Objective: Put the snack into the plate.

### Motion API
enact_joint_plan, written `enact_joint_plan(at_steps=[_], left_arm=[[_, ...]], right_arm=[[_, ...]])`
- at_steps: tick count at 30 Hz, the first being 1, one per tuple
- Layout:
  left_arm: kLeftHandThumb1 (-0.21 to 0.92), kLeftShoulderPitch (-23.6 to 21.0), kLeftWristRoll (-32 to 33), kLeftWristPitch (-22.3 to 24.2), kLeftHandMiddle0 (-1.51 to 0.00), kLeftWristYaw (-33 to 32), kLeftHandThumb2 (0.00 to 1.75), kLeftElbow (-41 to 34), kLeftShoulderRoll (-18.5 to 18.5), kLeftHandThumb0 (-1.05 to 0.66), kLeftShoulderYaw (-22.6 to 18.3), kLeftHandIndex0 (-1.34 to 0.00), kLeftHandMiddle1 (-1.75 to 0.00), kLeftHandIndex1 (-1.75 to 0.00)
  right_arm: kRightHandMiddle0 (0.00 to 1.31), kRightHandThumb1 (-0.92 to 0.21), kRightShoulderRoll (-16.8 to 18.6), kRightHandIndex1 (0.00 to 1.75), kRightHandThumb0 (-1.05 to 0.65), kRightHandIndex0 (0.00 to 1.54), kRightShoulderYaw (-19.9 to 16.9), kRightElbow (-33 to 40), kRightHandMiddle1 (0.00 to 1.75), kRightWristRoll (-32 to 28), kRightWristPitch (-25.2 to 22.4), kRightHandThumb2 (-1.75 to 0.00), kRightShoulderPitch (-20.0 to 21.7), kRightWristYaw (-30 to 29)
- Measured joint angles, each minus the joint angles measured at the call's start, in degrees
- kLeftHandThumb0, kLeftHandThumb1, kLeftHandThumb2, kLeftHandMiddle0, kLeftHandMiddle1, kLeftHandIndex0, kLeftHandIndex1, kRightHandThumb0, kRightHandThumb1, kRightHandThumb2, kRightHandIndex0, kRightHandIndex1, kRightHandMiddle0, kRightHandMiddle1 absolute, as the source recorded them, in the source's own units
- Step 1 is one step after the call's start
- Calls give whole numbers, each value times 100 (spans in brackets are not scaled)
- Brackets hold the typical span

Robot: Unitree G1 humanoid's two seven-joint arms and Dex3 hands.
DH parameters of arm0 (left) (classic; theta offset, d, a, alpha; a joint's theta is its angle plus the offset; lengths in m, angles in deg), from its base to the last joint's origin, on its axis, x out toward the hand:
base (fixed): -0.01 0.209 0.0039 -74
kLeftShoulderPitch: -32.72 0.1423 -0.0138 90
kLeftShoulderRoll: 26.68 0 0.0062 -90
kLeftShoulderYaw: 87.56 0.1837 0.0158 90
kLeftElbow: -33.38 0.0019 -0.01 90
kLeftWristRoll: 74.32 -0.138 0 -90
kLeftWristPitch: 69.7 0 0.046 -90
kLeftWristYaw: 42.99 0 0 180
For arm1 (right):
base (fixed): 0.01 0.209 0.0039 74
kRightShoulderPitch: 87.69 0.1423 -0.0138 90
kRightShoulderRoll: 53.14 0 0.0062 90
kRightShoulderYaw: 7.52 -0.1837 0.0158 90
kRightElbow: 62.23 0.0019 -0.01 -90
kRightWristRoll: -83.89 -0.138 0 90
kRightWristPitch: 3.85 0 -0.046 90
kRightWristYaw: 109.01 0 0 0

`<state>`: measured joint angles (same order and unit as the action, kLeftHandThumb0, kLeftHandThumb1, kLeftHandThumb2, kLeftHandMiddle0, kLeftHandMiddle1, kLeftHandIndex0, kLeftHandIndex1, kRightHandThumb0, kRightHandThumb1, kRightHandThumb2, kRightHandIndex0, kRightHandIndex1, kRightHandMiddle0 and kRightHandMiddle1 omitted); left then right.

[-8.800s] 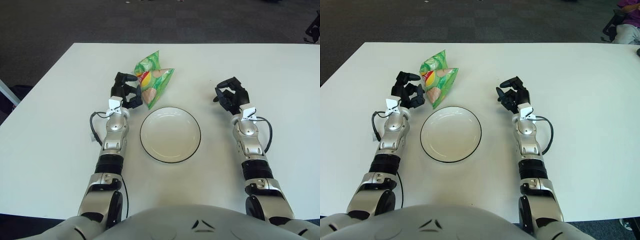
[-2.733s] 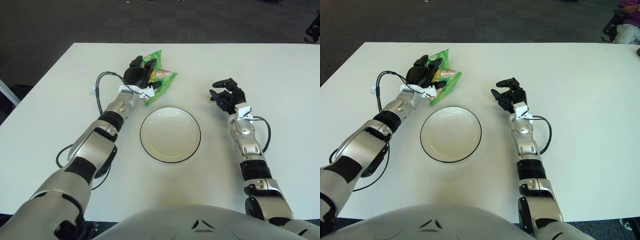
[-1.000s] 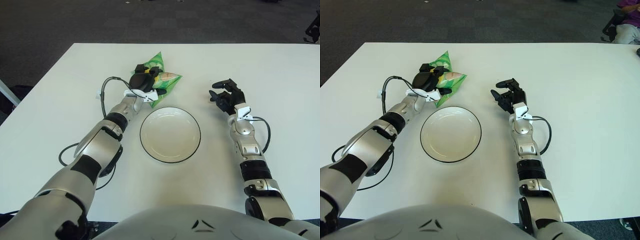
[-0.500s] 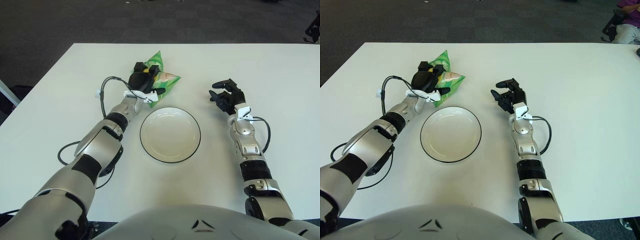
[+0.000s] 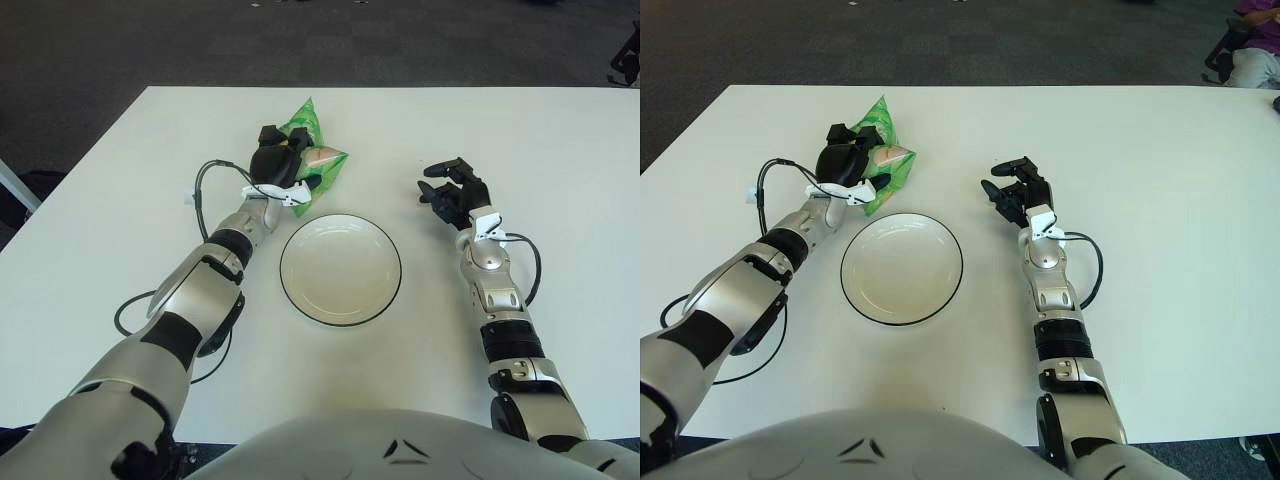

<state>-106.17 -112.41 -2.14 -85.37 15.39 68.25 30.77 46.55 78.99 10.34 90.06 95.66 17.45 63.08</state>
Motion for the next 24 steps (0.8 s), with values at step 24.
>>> enact_joint_plan(at_steps=[24], left_arm=[[30, 385, 112, -1566, -58, -756, 133, -684, -164, 0, -360, -44, -173, -175]], right_arm=[[48, -92, -58, 119, -1, 75, -1, -3, 123, 2, -61, -12, 7, 1]])
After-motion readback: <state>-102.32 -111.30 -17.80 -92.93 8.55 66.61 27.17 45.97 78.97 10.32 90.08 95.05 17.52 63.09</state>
